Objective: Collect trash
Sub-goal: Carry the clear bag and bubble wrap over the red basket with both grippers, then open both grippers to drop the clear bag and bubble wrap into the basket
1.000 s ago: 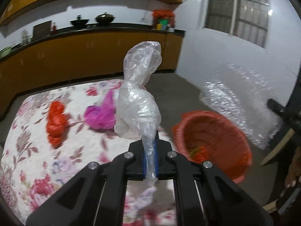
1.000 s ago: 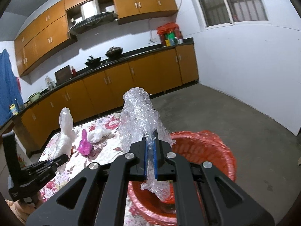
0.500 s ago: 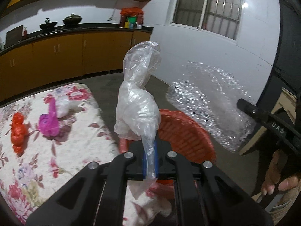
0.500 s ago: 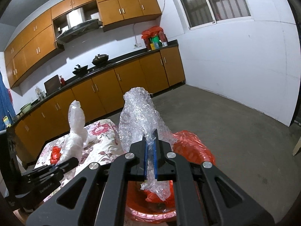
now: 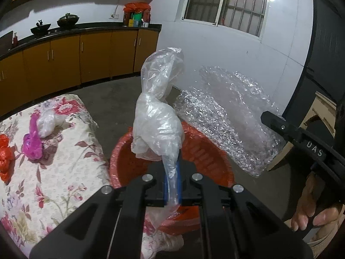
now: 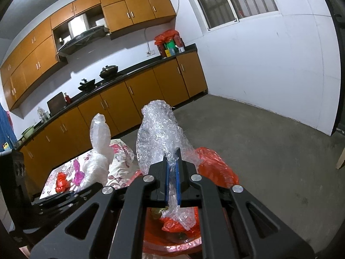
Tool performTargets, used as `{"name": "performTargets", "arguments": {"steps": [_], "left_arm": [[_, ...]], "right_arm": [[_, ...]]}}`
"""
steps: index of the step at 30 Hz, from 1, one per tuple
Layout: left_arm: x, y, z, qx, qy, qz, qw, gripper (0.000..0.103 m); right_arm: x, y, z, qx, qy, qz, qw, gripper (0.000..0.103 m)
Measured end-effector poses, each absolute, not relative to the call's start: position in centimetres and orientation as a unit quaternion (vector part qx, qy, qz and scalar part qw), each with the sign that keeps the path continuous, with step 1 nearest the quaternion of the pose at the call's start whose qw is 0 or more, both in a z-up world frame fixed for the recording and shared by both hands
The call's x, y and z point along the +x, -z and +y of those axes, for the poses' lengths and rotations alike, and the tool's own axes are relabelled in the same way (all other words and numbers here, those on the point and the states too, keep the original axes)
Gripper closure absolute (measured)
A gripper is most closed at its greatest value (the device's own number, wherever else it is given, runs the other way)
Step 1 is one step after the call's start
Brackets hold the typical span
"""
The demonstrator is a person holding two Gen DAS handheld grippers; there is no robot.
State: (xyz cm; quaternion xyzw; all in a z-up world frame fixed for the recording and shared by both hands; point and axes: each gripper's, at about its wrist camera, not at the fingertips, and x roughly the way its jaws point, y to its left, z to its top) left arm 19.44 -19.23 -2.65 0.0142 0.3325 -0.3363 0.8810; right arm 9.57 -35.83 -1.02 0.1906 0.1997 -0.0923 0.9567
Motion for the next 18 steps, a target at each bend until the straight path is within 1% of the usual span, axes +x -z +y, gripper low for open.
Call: {"name": "performTargets", "arguments": {"steps": [18], "left_arm": [[20.9,5.4,-21.4,0.017,0.338,0.362,0.869,0.094]], "right_arm": [[10.8,2.3,-37.0,0.21,0.089,0.209,0.951,0.098]]}}
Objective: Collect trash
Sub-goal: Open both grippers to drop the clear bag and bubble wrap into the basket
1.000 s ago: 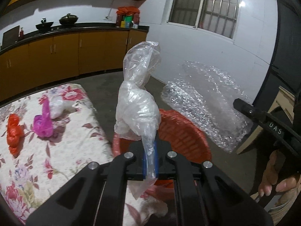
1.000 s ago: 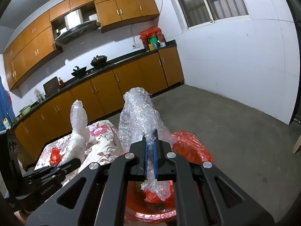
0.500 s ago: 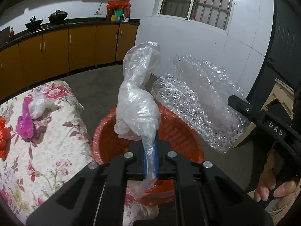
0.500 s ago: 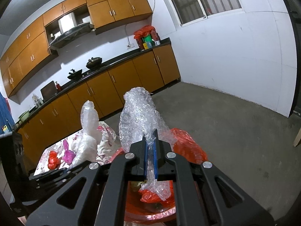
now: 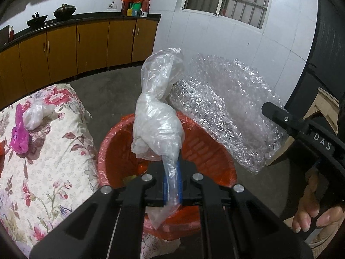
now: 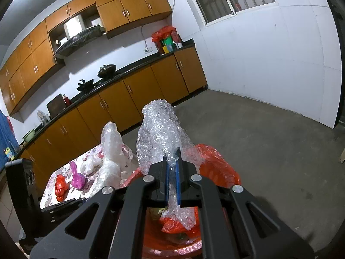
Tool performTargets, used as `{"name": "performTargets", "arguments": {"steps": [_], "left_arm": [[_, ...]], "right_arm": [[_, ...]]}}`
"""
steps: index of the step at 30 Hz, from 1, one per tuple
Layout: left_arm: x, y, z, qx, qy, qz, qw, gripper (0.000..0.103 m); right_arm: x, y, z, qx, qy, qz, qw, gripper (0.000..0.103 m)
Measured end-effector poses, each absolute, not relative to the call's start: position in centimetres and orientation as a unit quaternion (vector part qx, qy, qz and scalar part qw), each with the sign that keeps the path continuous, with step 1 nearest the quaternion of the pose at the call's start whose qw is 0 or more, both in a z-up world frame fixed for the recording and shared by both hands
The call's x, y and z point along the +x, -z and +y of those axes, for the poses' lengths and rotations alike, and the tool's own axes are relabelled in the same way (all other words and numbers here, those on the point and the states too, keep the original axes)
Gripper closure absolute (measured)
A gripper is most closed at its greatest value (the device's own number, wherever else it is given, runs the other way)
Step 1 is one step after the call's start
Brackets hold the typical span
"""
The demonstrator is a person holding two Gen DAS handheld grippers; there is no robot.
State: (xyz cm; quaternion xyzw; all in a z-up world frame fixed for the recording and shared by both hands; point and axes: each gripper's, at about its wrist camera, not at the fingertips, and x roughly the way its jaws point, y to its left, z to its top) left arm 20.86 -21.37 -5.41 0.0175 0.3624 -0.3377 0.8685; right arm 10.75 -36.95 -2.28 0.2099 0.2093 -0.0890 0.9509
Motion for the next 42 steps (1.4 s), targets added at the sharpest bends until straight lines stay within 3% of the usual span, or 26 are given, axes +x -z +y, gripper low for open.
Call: {"name": "performTargets", "arguments": {"steps": [21,24,26,28,42], "left_arm": [[21.5,6.5,-21.8,0.015,0.339,0.377,0.862,0.093],[21.6,6.8,-21.8,0.012,0.337,0.381,0.861,0.085],[21.6,7.0,-21.7,0.01,0.335,0.385,0.86,0.077],[21.7,7.2,-21.6,0.009,0.334,0.388,0.859,0.069],[22.8,6.9,-17.5,-0.01,0.281,0.377,0.882,0.053]], "right_arm": [[11.2,2.9,-37.7,0.215,0.074,0.223,0.948,0.097],[11.6,3.2,-37.8,0.223,0.068,0.233,0.944,0.092],[11.7,3.4,-38.1,0.228,0.066,0.237,0.942,0.074],[11.7,3.6,-38.2,0.234,0.064,0.238,0.941,0.063],[11.6,3.3,-37.8,0.201,0.083,0.241,0.946,0.061]]}}
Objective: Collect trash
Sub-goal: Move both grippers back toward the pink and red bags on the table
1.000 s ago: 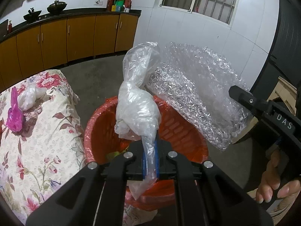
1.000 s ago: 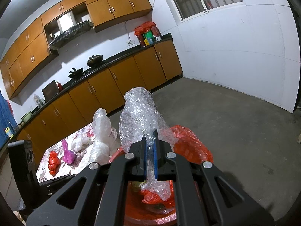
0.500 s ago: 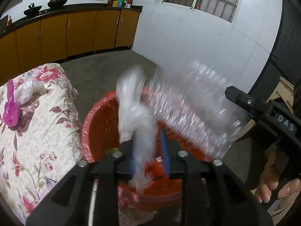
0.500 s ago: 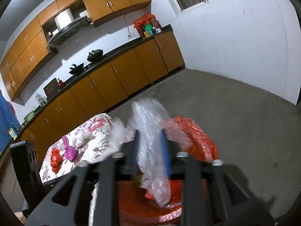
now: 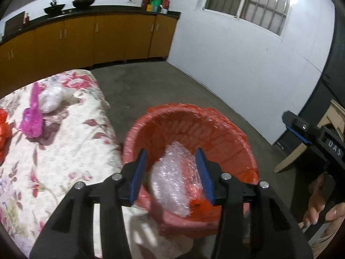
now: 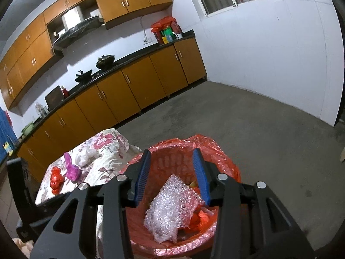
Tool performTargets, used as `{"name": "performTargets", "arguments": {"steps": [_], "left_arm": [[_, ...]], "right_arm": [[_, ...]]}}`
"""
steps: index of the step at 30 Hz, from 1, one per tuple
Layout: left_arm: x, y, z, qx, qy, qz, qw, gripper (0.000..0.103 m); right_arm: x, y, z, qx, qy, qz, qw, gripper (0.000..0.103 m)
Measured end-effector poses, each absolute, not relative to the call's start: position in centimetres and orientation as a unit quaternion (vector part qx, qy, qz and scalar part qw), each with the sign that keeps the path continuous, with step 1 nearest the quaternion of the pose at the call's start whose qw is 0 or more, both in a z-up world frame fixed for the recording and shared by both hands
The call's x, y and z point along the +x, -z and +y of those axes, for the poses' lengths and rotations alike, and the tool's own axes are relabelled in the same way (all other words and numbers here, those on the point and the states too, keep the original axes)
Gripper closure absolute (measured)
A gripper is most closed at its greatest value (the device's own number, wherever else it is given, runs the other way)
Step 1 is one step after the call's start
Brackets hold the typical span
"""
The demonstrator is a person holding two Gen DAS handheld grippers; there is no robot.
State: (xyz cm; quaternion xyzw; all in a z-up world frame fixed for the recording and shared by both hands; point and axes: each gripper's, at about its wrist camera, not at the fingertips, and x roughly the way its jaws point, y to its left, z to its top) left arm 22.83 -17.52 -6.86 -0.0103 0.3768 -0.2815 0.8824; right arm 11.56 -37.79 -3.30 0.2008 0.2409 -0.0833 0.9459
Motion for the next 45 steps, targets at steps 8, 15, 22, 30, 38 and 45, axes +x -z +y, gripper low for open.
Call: {"name": "performTargets", "arguments": {"steps": [8,15,22,30,38,45], "left_arm": [[23.5,5.6,-13.1,-0.026,0.228,0.354,0.907,0.044],[24.1,5.1,-8.0,-0.031,0.159,0.326,0.931,0.034],[24.4,4.8,-1.2,-0.041,0.071,0.306,0.948,0.025],[24.3,4.8,5.1,-0.041,-0.007,0.289,0.956,0.016],[25.0,6.9,10.9,-0.041,-0.072,0.304,0.949,0.008],[26.5,9.5,15.5,-0.057,-0.106,0.335,0.934,0.004]], "right_arm": [[12.2,3.1,-36.3,0.175,0.066,0.246,0.951,0.061],[13.1,2.0,-34.0,0.148,0.037,0.237,0.959,0.041],[15.5,1.1,-28.9,0.114,-0.017,0.233,0.966,0.025],[18.6,1.4,-21.5,0.086,-0.082,0.236,0.964,0.011],[22.4,5.2,-13.0,0.034,-0.108,0.289,0.951,0.003],[26.0,9.1,-8.6,0.022,-0.105,0.352,0.93,0.002]]}}
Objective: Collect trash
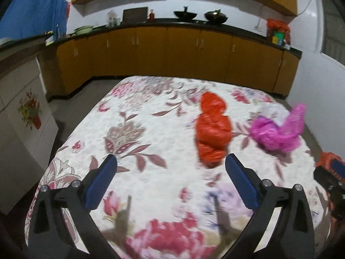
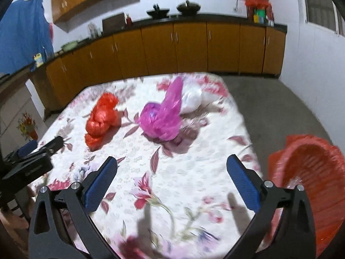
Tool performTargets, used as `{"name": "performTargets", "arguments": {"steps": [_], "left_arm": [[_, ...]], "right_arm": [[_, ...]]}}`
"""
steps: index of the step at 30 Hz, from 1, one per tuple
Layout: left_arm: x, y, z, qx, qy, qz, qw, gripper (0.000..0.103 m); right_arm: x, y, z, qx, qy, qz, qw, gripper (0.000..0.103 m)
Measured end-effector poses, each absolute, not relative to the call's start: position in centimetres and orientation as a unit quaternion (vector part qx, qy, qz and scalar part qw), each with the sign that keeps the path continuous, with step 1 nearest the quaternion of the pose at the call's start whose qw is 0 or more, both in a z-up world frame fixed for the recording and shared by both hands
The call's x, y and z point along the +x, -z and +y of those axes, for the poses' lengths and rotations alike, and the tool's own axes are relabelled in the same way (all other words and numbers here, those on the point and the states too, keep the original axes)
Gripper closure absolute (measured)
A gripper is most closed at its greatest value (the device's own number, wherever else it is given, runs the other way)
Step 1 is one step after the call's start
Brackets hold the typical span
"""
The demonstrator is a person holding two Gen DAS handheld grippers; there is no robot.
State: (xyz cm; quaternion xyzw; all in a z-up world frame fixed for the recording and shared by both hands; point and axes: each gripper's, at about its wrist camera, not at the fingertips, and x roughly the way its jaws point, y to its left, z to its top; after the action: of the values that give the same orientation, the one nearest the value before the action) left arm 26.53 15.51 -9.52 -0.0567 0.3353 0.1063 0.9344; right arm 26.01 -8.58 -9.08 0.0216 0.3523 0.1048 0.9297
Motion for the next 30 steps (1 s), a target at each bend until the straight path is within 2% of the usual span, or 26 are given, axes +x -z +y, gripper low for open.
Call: {"name": "performTargets", "arguments": {"steps": [13,23,30], "left_arm": [[30.7,12.3,20.4,-0.088,-0.135,0.391,0.906,0.004],[34.4,14.2,20.9,-0.097,-0.132,0.448,0.879,0.004],[35.2,14.6,20.2,-0.071,-0.137,0.461,0.874,0.004]], "right_arm": [[33.1,14.1,-3.5,-0.027,-0.06,0.461,0.885,0.002],[34.2,14.4,-3.2,-0.024,-0.058,0.459,0.886,0.002],[34.3,14.5,-3.2,-0.024,-0.058,0.459,0.886,0.002]]}}
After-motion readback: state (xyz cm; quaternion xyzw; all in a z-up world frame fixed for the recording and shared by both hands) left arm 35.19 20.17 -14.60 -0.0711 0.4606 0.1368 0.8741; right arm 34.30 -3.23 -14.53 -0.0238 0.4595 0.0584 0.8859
